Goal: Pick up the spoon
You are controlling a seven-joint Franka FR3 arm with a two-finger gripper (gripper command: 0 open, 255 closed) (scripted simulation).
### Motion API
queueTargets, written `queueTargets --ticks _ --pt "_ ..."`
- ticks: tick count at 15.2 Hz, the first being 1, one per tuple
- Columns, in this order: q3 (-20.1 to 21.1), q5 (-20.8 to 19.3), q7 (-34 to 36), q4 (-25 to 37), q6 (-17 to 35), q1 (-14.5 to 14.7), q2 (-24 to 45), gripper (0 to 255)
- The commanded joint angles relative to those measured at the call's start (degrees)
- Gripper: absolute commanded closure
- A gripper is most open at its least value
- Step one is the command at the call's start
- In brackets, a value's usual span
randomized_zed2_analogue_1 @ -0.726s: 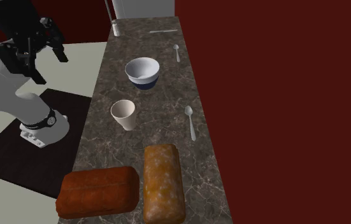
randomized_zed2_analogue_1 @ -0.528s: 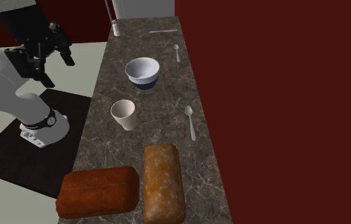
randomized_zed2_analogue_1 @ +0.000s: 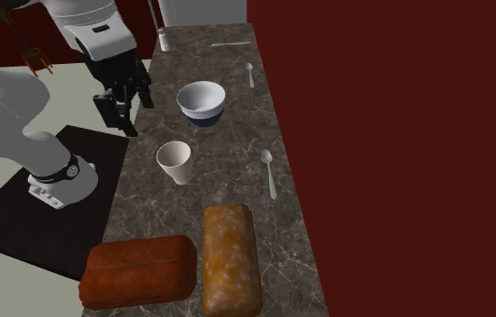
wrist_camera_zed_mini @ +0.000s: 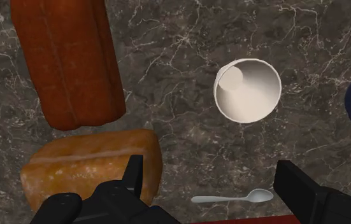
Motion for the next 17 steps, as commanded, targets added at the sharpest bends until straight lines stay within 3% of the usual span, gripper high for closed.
queueTargets --ticks 1,10,17 --pt "0.9 0.4 0.9 -0.2 3.9 0.5 3.4 0" --pt "5.3 0.5 5.2 2.1 19.1 2.3 19.8 0" --pt "8.1 -2.5 9.7 8.2 28.1 3.3 34.4 0"
